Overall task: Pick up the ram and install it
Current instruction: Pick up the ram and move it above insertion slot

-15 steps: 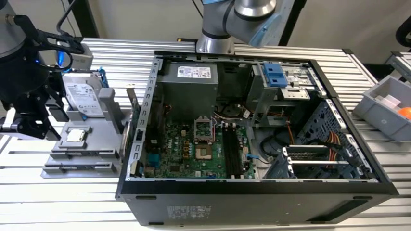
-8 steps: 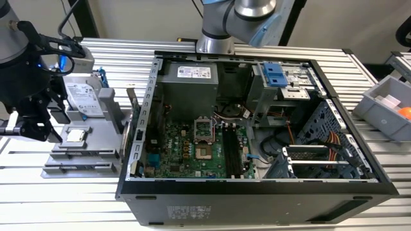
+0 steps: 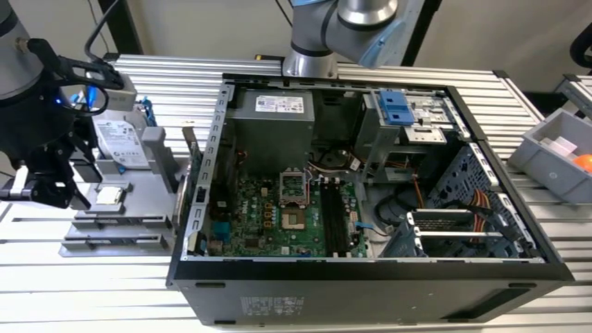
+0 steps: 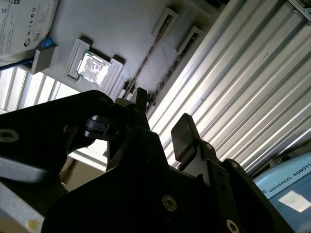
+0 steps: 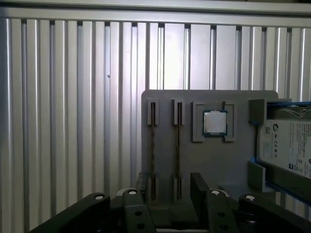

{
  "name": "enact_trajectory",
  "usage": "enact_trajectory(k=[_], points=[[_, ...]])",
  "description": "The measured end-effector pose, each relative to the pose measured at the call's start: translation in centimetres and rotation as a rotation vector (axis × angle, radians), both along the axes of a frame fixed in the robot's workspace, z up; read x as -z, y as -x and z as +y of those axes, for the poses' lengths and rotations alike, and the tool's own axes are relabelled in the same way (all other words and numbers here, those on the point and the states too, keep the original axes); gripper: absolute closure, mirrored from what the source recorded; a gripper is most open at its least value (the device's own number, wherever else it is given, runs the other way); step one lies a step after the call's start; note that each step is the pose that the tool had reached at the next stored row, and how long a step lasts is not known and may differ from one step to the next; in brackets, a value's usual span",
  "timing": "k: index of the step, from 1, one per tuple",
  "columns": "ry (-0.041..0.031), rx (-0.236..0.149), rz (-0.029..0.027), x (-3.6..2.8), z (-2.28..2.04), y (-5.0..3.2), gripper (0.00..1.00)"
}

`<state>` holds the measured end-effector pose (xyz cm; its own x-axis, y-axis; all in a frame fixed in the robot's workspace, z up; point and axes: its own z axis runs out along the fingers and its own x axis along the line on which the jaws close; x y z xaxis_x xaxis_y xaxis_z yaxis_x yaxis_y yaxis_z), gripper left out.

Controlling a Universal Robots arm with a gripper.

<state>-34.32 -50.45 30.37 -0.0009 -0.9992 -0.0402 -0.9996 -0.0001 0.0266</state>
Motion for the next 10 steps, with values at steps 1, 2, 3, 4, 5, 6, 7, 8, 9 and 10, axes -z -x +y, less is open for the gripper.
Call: enact_trajectory(k=[1, 2, 3, 4, 5, 6, 7, 8, 9, 10], points=[[0.0000, 0.000, 0.0000, 0.07, -0.04, 0.00, 0.00], [0.0000, 0.000, 0.0001, 0.13, -0.07, 0.01, 0.00], [0.0002, 0.000, 0.0002, 0.19, -0.10, 0.01, 0.00], [0.0002, 0.000, 0.0002, 0.26, -0.13, 0.00, 0.00], [0.0002, 0.000, 0.0002, 0.34, -0.16, 0.00, 0.00], [0.0001, 0.000, 0.0002, 0.41, -0.19, 0.00, 0.00], [0.0001, 0.000, 0.0002, 0.48, -0.22, 0.00, 0.00], [0.0001, 0.000, 0.0002, 0.55, -0.25, 0.00, 0.00], [0.0001, 0.000, 0.0002, 0.62, -0.27, 0.00, 0.00], [0.0001, 0.000, 0.0001, 0.69, -0.30, 0.00, 0.00]])
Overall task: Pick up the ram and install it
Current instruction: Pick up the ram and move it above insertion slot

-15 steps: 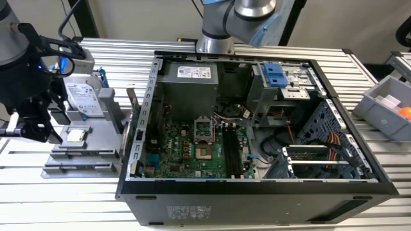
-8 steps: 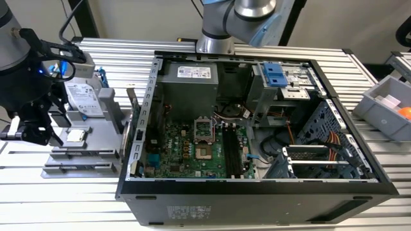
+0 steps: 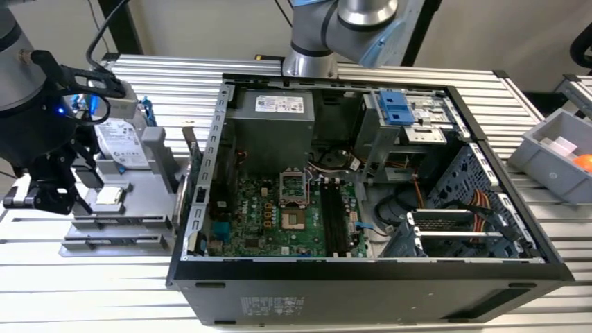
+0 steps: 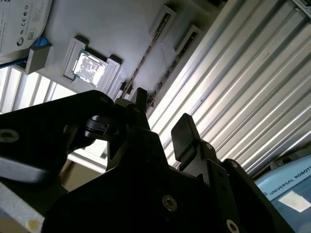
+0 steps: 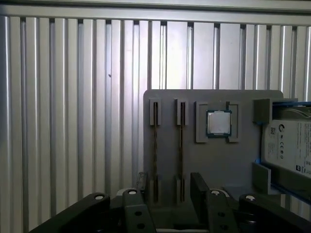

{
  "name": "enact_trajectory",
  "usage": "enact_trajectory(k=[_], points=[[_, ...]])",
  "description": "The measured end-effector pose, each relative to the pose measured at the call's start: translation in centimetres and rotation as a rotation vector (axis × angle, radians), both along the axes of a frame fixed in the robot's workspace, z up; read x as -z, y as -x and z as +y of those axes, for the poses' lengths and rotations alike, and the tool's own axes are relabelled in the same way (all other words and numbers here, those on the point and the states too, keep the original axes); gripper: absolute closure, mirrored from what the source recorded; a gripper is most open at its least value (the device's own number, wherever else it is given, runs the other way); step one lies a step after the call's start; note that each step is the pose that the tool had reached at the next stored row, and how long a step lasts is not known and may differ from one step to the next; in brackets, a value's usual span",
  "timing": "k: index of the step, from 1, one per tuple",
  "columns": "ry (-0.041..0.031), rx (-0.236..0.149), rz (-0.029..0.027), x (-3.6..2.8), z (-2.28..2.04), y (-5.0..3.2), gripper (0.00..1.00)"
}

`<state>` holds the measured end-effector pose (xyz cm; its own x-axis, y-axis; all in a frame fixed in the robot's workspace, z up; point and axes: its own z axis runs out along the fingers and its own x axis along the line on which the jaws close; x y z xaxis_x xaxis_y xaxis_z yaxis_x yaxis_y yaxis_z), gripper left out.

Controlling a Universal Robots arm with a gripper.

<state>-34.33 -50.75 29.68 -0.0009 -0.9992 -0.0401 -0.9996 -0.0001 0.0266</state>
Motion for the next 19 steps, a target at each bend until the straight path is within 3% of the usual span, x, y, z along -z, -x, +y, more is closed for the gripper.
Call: enact_trajectory(k=[19], points=[[0.0000, 0.000, 0.0000, 1.42, -0.23, 0.00, 0.00]])
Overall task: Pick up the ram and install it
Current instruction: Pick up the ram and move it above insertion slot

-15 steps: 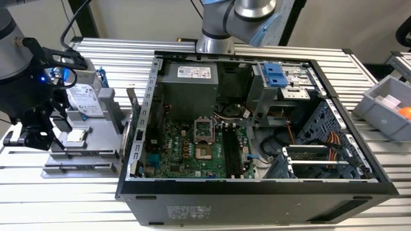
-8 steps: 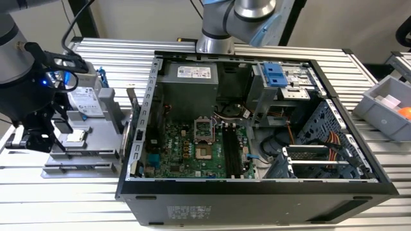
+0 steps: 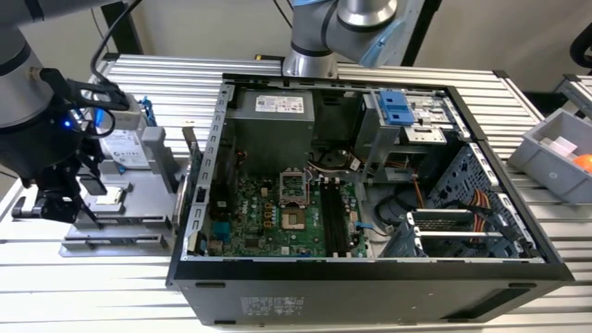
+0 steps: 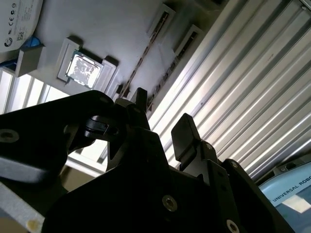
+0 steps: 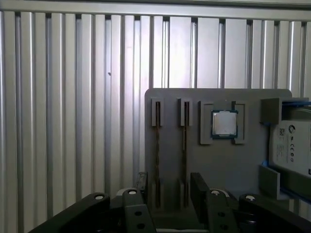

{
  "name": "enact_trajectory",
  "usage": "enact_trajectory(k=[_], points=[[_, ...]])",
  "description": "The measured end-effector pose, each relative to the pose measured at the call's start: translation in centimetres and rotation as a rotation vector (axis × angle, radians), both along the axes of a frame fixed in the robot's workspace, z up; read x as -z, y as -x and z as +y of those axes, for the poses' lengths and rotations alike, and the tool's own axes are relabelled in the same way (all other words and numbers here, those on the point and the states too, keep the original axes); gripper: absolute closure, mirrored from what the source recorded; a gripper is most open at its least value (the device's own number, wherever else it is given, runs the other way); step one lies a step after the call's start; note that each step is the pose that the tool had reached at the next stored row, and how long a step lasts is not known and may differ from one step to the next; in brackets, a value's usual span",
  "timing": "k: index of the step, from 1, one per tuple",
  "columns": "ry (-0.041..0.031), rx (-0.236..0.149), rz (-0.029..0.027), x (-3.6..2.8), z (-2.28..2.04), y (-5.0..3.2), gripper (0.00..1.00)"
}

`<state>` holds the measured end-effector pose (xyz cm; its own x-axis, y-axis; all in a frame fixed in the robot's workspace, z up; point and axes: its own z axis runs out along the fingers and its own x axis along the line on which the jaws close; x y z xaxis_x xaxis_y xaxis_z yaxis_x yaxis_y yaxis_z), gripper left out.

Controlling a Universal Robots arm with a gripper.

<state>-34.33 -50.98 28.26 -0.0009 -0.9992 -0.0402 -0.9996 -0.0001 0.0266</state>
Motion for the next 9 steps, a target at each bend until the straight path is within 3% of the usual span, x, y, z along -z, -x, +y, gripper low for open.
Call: enact_trajectory(k=[9], points=[[0.0000, 0.000, 0.0000, 0.70, -0.01, 0.00, 0.00]])
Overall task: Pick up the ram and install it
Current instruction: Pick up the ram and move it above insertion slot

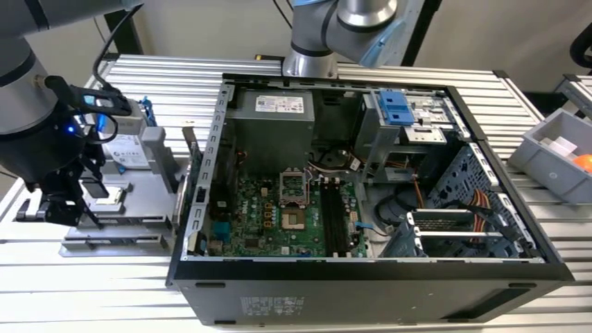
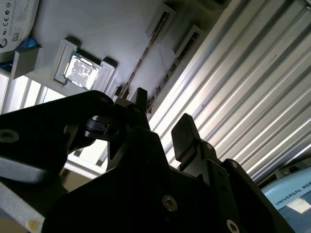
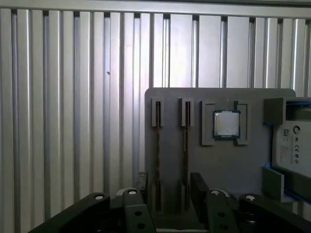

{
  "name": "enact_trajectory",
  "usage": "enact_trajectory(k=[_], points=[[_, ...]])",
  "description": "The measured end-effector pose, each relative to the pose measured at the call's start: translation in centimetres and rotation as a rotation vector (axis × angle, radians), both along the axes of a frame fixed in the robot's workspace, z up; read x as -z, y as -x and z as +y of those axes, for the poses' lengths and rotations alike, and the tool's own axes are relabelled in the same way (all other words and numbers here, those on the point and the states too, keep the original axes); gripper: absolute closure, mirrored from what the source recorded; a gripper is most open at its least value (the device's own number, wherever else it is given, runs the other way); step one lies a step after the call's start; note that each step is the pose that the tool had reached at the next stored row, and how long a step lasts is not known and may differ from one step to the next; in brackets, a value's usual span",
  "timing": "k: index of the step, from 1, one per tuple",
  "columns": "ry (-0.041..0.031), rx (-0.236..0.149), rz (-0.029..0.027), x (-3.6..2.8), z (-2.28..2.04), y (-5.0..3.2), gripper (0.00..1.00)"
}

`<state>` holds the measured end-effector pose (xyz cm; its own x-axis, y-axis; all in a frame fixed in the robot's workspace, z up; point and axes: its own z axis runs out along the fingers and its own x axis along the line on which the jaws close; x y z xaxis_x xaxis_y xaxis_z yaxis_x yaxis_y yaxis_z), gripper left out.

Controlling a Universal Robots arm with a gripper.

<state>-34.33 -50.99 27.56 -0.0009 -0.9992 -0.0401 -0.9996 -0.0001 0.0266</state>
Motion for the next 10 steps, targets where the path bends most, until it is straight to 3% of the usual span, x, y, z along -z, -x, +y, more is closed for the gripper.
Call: enact_trajectory(k=[7, 10], points=[[0.0000, 0.000, -0.0001, 0.50, 0.00, 0.00, 0.00], [0.0002, 0.000, -0.0034, 0.66, -0.01, 0.00, 0.00]])
